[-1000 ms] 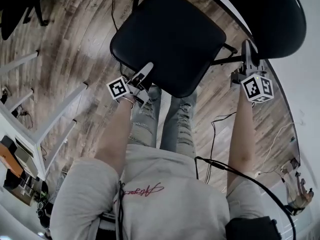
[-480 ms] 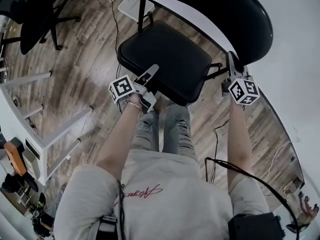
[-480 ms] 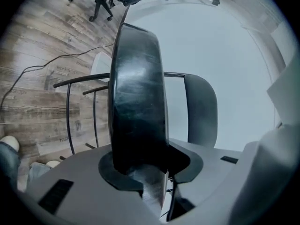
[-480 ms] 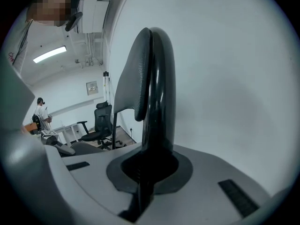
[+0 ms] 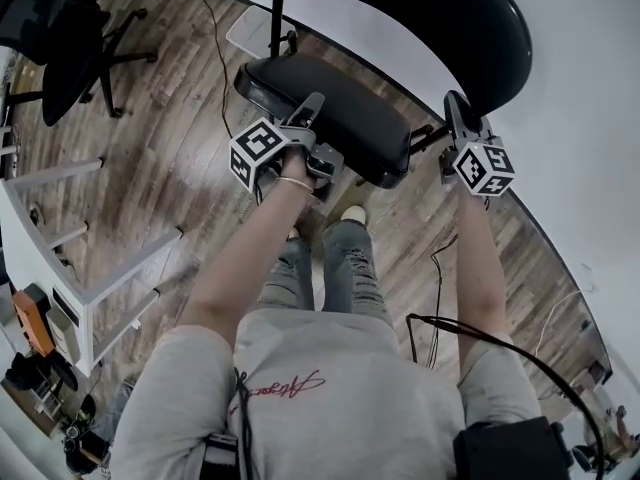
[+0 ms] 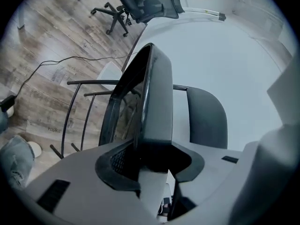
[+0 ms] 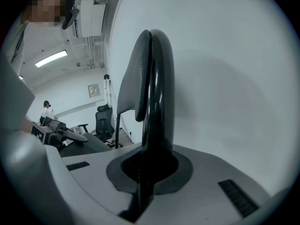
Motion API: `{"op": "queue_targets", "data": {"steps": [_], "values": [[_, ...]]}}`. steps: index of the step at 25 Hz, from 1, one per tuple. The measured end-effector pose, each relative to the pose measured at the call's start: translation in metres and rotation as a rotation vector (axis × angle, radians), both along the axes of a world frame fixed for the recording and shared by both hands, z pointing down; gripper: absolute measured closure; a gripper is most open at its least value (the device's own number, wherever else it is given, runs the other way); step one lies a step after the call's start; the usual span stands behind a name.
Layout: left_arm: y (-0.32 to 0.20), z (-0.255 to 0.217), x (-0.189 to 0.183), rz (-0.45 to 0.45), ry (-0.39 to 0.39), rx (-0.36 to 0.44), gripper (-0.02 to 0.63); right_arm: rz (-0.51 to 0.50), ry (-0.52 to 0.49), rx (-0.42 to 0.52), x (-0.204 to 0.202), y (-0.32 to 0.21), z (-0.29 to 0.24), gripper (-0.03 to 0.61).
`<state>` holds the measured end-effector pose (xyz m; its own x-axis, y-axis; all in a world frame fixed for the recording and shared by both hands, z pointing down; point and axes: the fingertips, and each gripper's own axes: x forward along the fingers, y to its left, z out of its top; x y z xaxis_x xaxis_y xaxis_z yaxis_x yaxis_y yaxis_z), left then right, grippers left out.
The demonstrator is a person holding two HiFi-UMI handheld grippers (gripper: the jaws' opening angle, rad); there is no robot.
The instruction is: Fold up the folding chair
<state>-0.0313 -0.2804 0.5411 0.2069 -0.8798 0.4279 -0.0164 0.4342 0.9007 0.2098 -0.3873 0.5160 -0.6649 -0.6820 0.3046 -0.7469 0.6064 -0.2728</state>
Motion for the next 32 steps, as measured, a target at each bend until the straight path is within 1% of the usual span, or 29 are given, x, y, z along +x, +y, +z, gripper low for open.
{"op": "queue_targets", "data": {"steps": [5, 9, 12, 15, 19, 21, 27, 32], "values": [[-0.047, -0.011, 0.015, -0.032, -0.022, -0.061, 0.44, 0.014, -0.009, -0.004, 0.009, -0.022, -0.002, 0.563], [-0.088, -0.018, 0.03, -0.043, -0.027, -0.085, 0.423, 0.038, -0.031, -0.014, 0.02, -0.036, -0.001, 0.563], [-0.111, -0.022, 0.039, -0.086, -0.032, -0.095, 0.408, 0.048, -0.016, -0.004, 0.022, -0.045, -0.005, 0.563], [-0.129, -0.023, 0.044, -0.104, -0.042, -0.124, 0.402, 0.069, 0.017, 0.003, 0.022, -0.052, -0.007, 0.563], [-0.156, -0.021, 0.054, -0.111, -0.06, -0.168, 0.393, 0.154, 0.075, 0.006, 0.027, -0.062, -0.008, 0.563], [-0.168, -0.02, 0.059, -0.115, -0.073, -0.188, 0.388, 0.182, 0.099, 0.007, 0.029, -0.066, -0.008, 0.563], [-0.199, -0.013, 0.072, -0.108, -0.121, -0.259, 0.382, 0.184, 0.139, 0.016, 0.031, -0.073, -0.009, 0.563], [-0.211, -0.009, 0.073, -0.09, -0.154, -0.311, 0.38, 0.177, 0.119, 0.061, 0.029, -0.08, -0.026, 0.563]]}}
